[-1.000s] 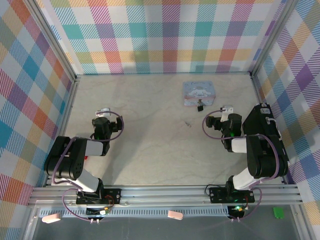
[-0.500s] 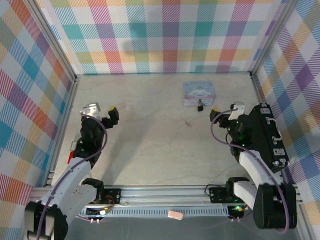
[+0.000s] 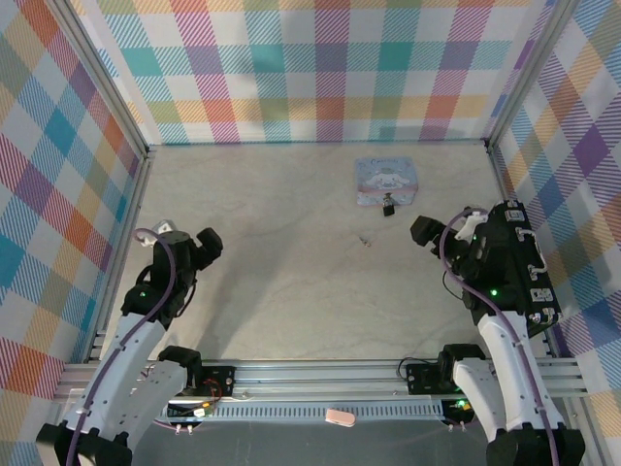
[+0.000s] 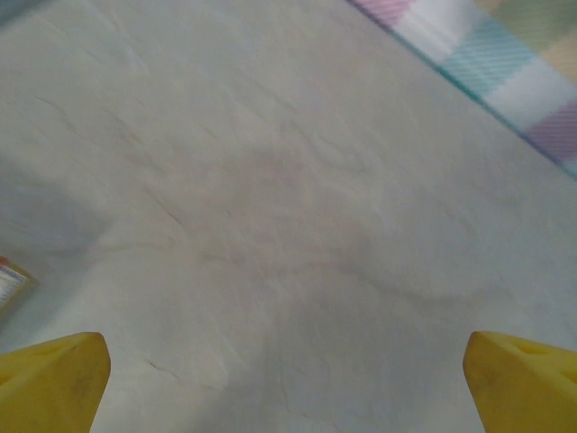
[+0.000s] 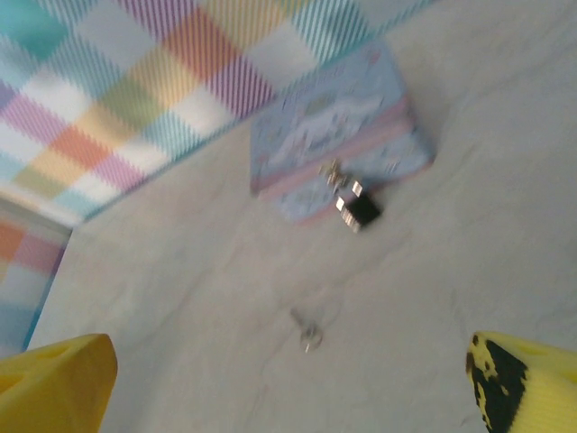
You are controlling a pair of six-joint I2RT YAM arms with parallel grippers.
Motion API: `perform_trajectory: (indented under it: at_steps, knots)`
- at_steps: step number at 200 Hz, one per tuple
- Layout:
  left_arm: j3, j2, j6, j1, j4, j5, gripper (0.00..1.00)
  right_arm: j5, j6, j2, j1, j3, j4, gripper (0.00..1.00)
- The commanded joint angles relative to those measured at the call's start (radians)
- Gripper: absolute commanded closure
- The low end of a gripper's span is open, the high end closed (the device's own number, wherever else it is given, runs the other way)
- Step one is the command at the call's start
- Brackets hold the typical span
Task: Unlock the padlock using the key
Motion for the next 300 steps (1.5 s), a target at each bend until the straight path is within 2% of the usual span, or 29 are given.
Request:
perform_trajectory:
  at_steps: [1, 17, 35, 63, 84, 103, 117, 134, 178, 212, 232, 300]
  knots:
    - [-0.022, 0.042, 0.054, -0.03, 0.054, 0.221, 0.0, -0.146, -0.052, 0.099, 0.039, 0.056, -0.135, 0.01]
    - [-0.038, 0.046, 0.037, -0.138, 0.074, 0.11, 0.0, -0.081, -0.097, 0.2, 0.118, 0.107, -0.211, 0.01]
    - [-0.079, 0.041, 0.073, -0.264, 0.159, 0.035, 0.0, -0.024, -0.106, 0.287, 0.196, 0.132, -0.213, 0.01]
    - [-0.078, 0.118, 0.189, -0.333, 0.207, 0.007, 0.0, 0.068, -0.106, 0.423, 0.301, 0.202, -0.218, 0.05]
    - [-0.109, 0.164, 0.249, -0.343, 0.251, -0.006, 0.0, 0.095, -0.105, 0.555, 0.345, 0.272, -0.231, 0.15]
    - [-0.146, 0.207, 0.251, -0.345, 0.345, 0.08, 0.0, 0.128, -0.096, 0.69, 0.371, 0.353, -0.28, 0.26]
    - [-0.134, 0.239, 0.25, -0.349, 0.359, 0.085, 0.0, 0.158, -0.093, 0.774, 0.389, 0.403, -0.301, 0.32]
    - [-0.122, 0.248, 0.247, -0.366, 0.358, 0.06, 0.0, 0.194, -0.1, 0.853, 0.411, 0.456, -0.313, 0.36]
    - [-0.109, 0.266, 0.243, -0.375, 0.356, 0.085, 0.0, 0.303, -0.123, 1.034, 0.435, 0.61, -0.375, 0.46]
    - [-0.101, 0.263, 0.244, -0.377, 0.343, 0.083, 0.0, 0.355, -0.14, 1.12, 0.436, 0.68, -0.403, 0.51]
    - [-0.1, 0.266, 0.244, -0.377, 0.344, 0.092, 0.0, 0.36, -0.153, 1.158, 0.438, 0.705, -0.412, 0.58]
    - [-0.094, 0.281, 0.243, -0.382, 0.346, 0.099, 0.0, 0.372, -0.159, 1.236, 0.444, 0.746, -0.413, 0.67]
